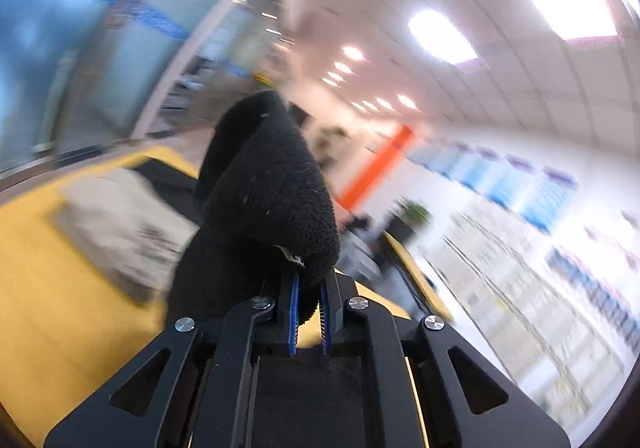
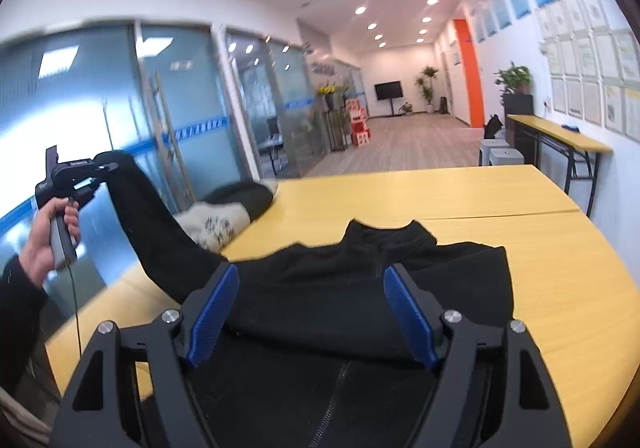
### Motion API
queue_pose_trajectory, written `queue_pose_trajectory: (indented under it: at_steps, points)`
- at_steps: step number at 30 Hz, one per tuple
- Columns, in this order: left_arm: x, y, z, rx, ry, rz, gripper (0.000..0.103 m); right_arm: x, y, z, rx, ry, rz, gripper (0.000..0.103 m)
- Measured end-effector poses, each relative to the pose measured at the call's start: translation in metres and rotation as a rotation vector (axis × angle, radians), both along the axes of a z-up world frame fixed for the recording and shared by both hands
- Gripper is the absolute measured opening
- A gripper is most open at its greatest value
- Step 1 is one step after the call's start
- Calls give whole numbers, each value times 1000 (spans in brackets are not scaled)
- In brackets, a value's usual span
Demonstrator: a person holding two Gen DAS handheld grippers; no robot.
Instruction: Fold clothes
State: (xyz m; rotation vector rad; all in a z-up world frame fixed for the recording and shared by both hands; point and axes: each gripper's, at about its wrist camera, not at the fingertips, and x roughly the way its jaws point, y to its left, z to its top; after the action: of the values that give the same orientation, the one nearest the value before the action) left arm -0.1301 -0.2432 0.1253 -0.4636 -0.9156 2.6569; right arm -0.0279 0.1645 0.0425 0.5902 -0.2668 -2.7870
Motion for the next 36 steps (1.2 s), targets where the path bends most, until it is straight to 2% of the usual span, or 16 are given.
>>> queue_pose_trajectory:
  at_steps: [4,8,11,13,15,17,19,21,22,24,28,30,31,32,33,36]
  points:
    - [-3,122,-16,-5,-23,-163,7,13,28,9,-36,20,-58,80]
    - [-11,232,-78,-26,-138,-317,7,27,66,10,-53,12,-125,82]
    - [-15,310,-131,-50,-216,-430,7,26,99,-8,-107,-64,-199,84]
    - [-15,346,-166,-68,-304,-489,20,17,113,-24,-135,-135,-226,84]
    - [-16,360,-194,-69,-390,-508,34,7,125,-41,-159,-206,-247,84]
    - [-10,351,-196,-60,-386,-504,41,-10,131,-61,-168,-249,-232,84]
    - [-2,330,-188,-60,-344,-479,67,-31,132,-79,-177,-304,-210,85]
    - [6,302,-178,-70,-284,-440,85,-56,131,-97,-193,-365,-175,85]
    - [6,280,-175,-106,-274,-404,89,-69,129,-106,-193,-393,-163,87]
    - [3,231,-178,-186,-285,-322,89,-94,123,-124,-185,-447,-148,88]
    - [-10,150,-219,-172,-395,-195,88,-135,107,-148,-197,-479,-92,87]
    - [-20,127,-234,-147,-439,-184,88,-154,97,-158,-181,-498,-70,63]
    - [-26,121,-249,-122,-473,-198,88,-163,90,-161,-146,-526,-71,14]
    - [-32,115,-263,-96,-507,-211,88,-173,82,-164,-108,-560,-75,6]
    - [-39,111,-273,-68,-522,-223,87,-175,76,-154,-85,-539,-73,6]
    - [-33,110,-274,-90,-465,-221,88,-173,58,-105,-40,-387,-58,4]
